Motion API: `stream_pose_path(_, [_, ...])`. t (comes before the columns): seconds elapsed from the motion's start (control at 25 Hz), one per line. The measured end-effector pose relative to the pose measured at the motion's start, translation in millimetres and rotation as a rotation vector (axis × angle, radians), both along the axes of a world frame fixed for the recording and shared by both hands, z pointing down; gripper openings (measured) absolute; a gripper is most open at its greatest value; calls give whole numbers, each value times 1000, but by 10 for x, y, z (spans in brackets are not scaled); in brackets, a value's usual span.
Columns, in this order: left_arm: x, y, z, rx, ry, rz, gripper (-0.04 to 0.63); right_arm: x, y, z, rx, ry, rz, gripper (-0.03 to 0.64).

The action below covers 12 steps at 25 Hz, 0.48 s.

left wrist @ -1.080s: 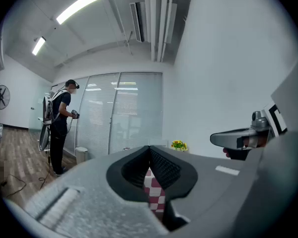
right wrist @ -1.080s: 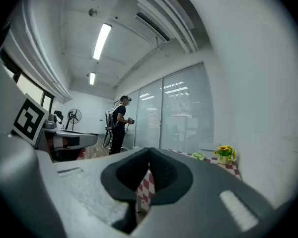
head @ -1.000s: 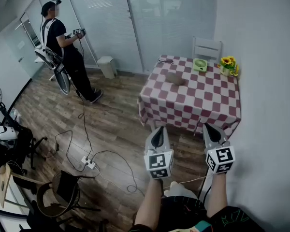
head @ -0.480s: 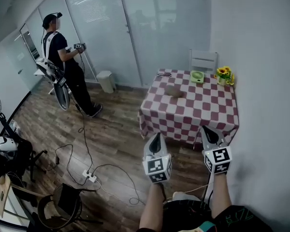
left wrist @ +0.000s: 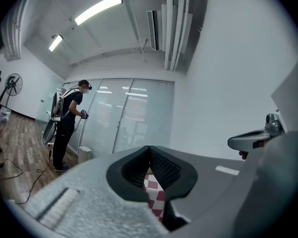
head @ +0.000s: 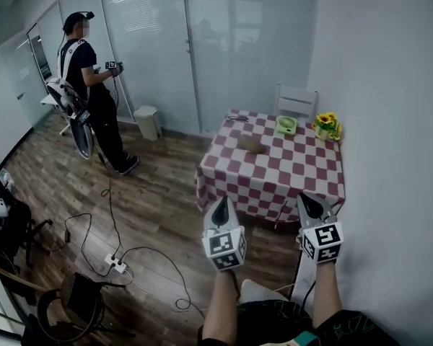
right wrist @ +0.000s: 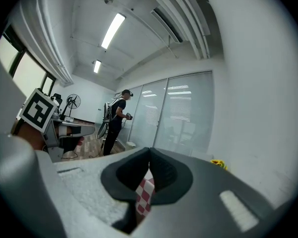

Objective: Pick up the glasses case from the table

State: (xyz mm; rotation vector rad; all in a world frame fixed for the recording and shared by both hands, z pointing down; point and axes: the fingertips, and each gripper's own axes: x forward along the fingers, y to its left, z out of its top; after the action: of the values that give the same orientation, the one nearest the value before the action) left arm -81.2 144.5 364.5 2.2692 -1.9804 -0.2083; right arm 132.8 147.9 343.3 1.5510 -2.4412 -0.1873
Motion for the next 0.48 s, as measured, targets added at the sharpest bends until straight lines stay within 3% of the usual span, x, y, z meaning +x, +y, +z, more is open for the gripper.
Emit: stream_pose_path(0.48, [32, -499, 274, -52, -6, -1, 11, -98, -474, 266, -41, -15, -25, 5])
